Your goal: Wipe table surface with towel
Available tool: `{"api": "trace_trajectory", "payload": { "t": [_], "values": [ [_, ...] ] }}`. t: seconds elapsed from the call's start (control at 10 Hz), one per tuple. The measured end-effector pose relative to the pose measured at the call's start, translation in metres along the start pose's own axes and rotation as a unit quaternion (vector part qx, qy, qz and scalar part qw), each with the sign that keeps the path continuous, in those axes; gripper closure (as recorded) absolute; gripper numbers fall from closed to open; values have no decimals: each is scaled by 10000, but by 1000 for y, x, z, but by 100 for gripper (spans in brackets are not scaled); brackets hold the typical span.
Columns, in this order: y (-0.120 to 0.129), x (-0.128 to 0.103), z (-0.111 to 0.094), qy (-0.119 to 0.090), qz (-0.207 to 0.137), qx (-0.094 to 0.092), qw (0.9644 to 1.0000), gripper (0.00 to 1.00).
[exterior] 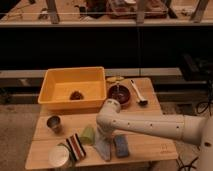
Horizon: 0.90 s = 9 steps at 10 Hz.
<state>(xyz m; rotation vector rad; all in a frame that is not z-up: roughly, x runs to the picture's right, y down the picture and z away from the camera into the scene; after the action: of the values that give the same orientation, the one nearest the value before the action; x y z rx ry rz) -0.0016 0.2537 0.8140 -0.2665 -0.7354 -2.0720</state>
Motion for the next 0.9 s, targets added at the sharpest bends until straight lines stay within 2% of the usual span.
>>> {"api": "trace_trajectory", "payload": {
  "t": [0.2, 0.7, 0.9],
  "values": [
    [15, -11, 1, -78, 278, -5, 9996, 90],
    [18, -12, -1, -86, 306, -28, 9995, 90],
    [42, -23, -4, -55, 718, 51, 9974, 90]
  ]
}}
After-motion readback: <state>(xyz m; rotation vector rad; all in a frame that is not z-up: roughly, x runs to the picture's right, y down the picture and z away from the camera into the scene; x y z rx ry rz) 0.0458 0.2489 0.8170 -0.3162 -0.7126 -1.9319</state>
